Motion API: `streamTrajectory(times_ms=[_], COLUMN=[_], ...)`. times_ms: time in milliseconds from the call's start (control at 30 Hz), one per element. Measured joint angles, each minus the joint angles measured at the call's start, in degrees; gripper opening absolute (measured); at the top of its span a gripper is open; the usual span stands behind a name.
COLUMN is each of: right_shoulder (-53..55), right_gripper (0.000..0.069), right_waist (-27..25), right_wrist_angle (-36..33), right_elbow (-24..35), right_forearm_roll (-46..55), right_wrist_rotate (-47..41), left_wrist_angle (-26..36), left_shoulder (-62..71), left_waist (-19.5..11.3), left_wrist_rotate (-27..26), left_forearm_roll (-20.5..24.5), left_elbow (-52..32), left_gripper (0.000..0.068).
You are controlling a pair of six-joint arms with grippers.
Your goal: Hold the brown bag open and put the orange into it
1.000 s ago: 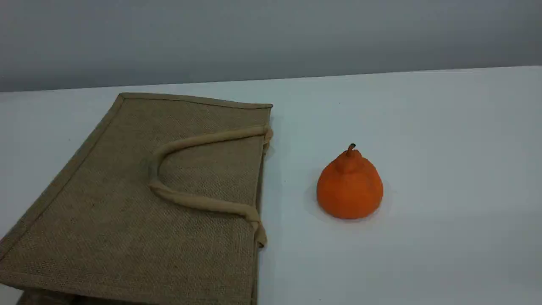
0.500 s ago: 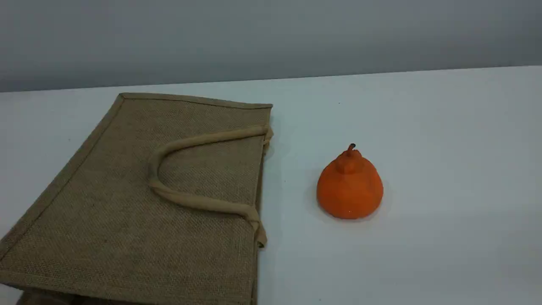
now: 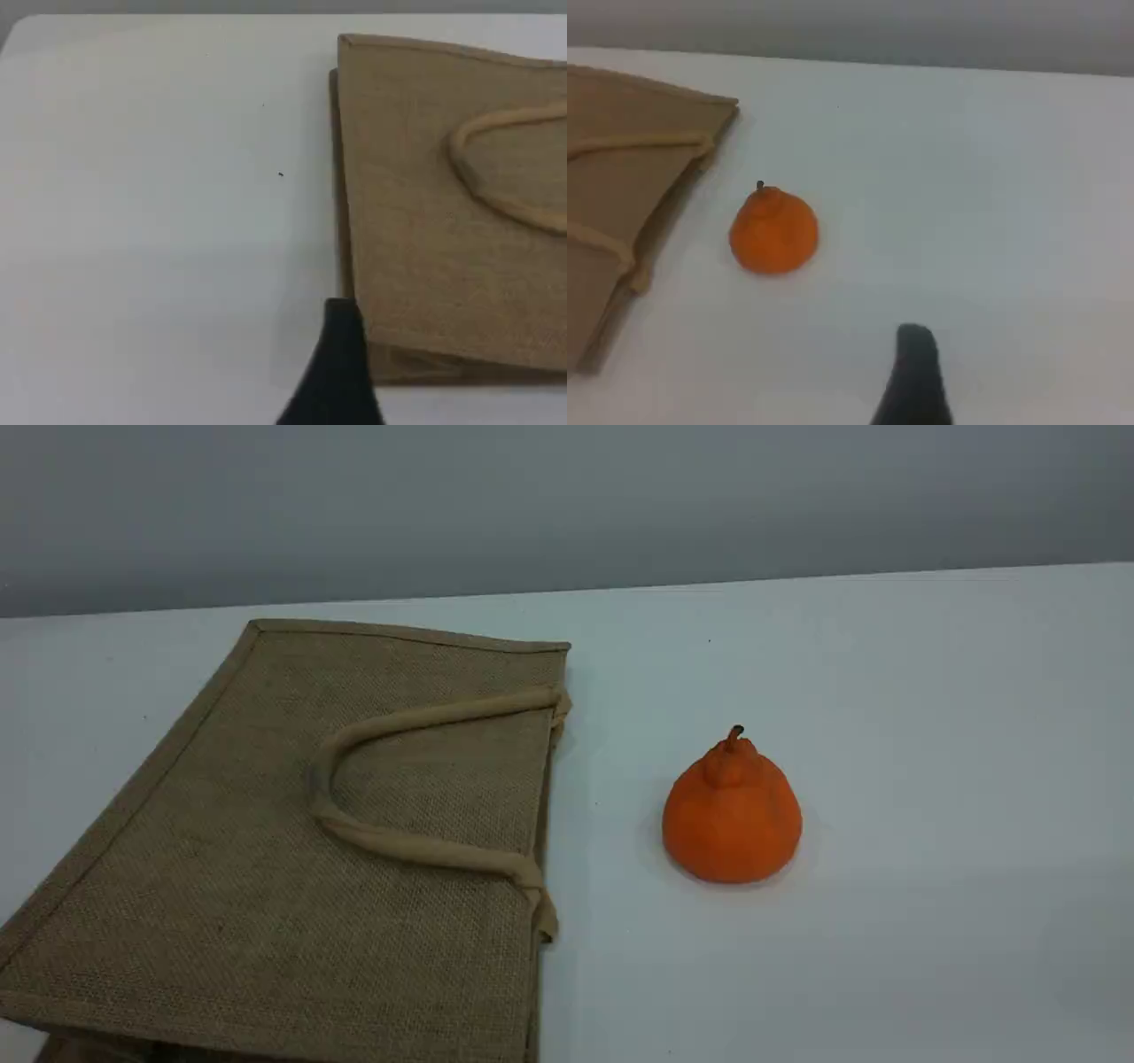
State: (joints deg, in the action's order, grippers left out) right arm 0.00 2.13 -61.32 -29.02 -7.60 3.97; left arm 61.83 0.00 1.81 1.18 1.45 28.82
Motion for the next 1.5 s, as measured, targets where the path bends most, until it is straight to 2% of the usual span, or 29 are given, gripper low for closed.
streamTrajectory(times_ms=[633,800,967,1200,1500], right_shoulder=[0.0,1.2,9.2,24.0,45.6], right_gripper=[0.0492,0.0492,0.0492,0.0492,0.0492], right_waist=[0.0,0.0,0.0,0.0,0.1], right_wrist_angle=[0.6,2.3,7.3,17.1,31.0], right_elbow=[0.0,-1.1,-3.7,-4.0,-4.0], right_forearm_roll=[-2.2,-4.9,-6.7,-7.4,-14.6], right_wrist_rotate=[-0.5,-0.5,-0.3,0.2,4.7], left_wrist_angle=[0.0,-3.1,-7.3,-15.2,-27.5], left_shoulder=[0.0,3.4,13.1,31.6,55.8], left_waist=[0.7,0.8,0.8,0.8,0.8], left_wrist_rotate=[-0.6,-0.8,-0.8,2.5,2.7], left_forearm_roll=[0.0,0.0,0.0,-0.2,-5.9], left_elbow=[0.2,3.0,7.7,10.2,10.2], left_gripper=[0.0566,0.0566,0.0566,0.0566,0.0566])
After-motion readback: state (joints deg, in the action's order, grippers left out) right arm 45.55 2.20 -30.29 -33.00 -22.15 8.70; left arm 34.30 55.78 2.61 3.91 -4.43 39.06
